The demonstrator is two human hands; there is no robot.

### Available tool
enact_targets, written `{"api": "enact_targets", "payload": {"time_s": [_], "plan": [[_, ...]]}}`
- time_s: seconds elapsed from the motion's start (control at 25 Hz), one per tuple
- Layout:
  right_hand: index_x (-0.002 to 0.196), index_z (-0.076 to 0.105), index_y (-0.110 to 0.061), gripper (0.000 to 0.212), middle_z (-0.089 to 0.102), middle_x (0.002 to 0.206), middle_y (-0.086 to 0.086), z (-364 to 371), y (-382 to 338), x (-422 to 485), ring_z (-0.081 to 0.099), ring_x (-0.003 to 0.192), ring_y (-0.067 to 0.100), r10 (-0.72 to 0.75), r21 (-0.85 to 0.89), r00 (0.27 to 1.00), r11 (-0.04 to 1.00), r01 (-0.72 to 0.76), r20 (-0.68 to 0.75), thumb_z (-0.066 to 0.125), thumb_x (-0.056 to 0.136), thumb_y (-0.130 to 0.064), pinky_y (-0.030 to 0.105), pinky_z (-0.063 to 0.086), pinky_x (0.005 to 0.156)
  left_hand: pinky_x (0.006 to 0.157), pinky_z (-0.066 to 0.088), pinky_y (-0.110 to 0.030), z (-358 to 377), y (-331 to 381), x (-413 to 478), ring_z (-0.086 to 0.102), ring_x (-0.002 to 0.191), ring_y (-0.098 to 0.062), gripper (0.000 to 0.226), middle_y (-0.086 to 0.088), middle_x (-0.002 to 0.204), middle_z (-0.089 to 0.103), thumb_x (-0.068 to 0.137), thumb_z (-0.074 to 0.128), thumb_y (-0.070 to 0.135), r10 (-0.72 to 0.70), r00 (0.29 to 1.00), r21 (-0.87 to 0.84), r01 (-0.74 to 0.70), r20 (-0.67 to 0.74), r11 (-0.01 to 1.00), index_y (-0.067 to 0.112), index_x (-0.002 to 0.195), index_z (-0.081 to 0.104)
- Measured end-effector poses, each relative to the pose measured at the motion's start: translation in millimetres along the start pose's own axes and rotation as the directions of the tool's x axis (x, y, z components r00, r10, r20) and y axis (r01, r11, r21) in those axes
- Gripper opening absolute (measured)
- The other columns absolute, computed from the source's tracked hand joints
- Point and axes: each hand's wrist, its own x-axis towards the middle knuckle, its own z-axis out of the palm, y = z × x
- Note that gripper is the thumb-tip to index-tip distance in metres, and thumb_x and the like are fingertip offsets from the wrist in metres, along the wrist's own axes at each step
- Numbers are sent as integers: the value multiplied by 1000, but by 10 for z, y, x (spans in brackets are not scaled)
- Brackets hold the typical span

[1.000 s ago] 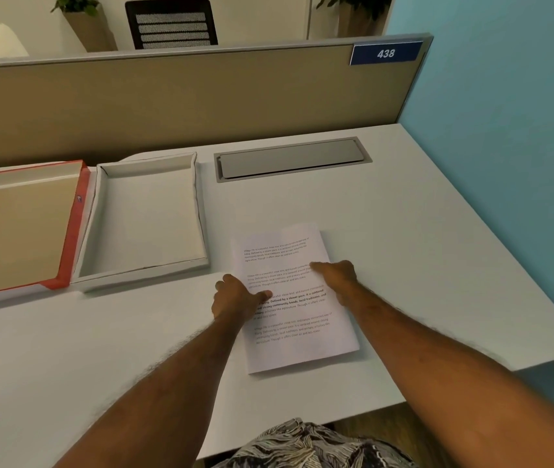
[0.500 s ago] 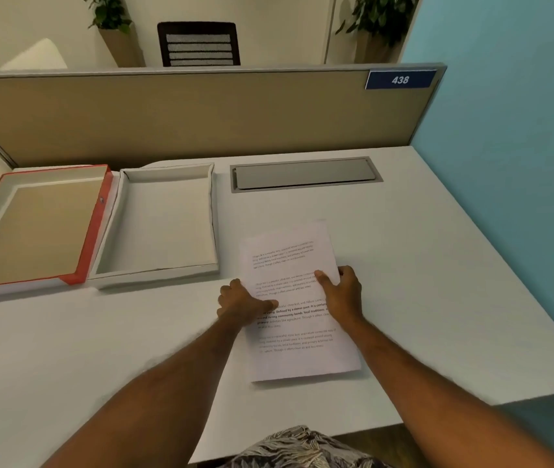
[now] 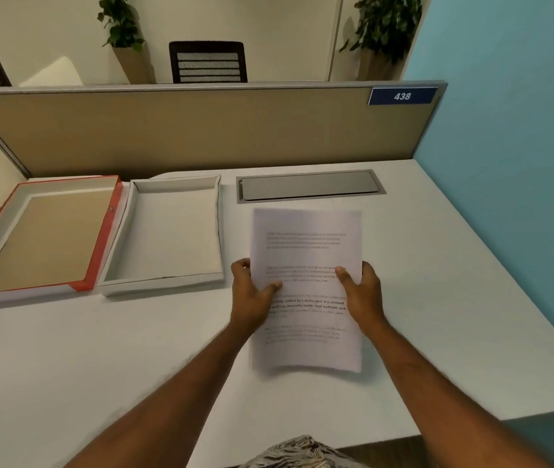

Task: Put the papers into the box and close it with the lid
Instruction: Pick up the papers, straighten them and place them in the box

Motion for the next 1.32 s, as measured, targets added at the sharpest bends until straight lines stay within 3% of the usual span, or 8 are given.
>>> {"api": "enact_targets", "payload": {"time_s": [0.28, 0.48, 0.6, 0.76, 0.88, 1.12, 1.24, 1.32], "plan": [[118, 45, -23, 30, 63, 102, -11, 62, -362, 46, 69, 82, 1, -166, 146, 985, 977, 158, 44, 61, 93, -22, 13, 54, 58, 71, 60, -29, -125, 387, 206, 61, 95, -9, 38, 13, 106, 55, 89, 63, 11, 222, 975, 50, -221, -14, 974, 18, 121, 42], [116, 47, -27, 29, 63, 103, -10, 103, -343, 36, 67, 97, 18, -205, 127, 977, 972, 196, 65, 62, 92, -26, 21, 58, 66, 73, 60, -25, -170, 279, 129, 61, 97, -6, 40, 17, 106, 56, 88, 66, 15, 271, 961, 26, -270, -55, 963, 29, 117, 42], [113, 57, -27, 38, 68, 99, -5, 77, -542, 44, 70, 88, 11, -256, 146, 967, 956, 254, -7, 68, 82, -45, 22, 59, 64, 65, 57, -18, -201, 455, 168, 66, 91, -4, 45, 9, 104, 63, 83, 68, 41, 287, 954, -62, -293, -80, 954, 17, 118, 52], [83, 56, -32, 33, 65, 75, -5, 102, -983, 133, 67, 65, 3, -291, 147, 942, 938, 315, -165, 51, 80, -64, 11, 49, 49, 54, 45, -15, -187, 874, 288, 60, 67, -7, 55, 0, 75, 61, 82, 42, 66, 253, 942, -183, -294, -219, 938, 14, 84, 61], [80, 55, -25, 31, 61, 72, -5, 136, -1083, 194, 63, 64, 13, -237, 81, 946, 962, 260, -221, 49, 85, -55, 13, 46, 48, 52, 40, -17, -127, 1028, 349, 56, 65, -10, 37, 4, 65, 55, 85, 41, 56, 134, 941, -148, -187, -311, 971, 25, 67, 52], [86, 55, -33, 27, 63, 77, -8, 141, -1050, 198, 64, 67, 12, -253, 136, 946, 949, 283, -203, 52, 81, -60, 12, 48, 50, 52, 46, -15, -131, 993, 335, 63, 74, -13, 41, 3, 78, 61, 90, 36, 55, 227, 925, -133, -278, -306, 951, 22, 88, 60], [112, 51, -25, 49, 66, 95, -3, 84, -732, 119, 69, 80, 10, -311, 236, 950, 921, 309, -30, 56, 80, -62, 18, 55, 60, 63, 53, -15, -201, 704, 231, 64, 85, -1, 39, 9, 94, 60, 88, 44, 58, 350, 925, -147, -371, -150, 917, 25, 108, 51], [114, 47, -33, 39, 64, 103, -6, 74, -473, 32, 68, 92, 14, -305, 203, 951, 936, 289, 52, 64, 81, -46, 22, 58, 68, 71, 58, -18, -200, 454, 116, 62, 97, 5, 29, 16, 106, 57, 90, 56, 41, 342, 939, -112, -343, -30, 932, 36, 115, 43]]}}
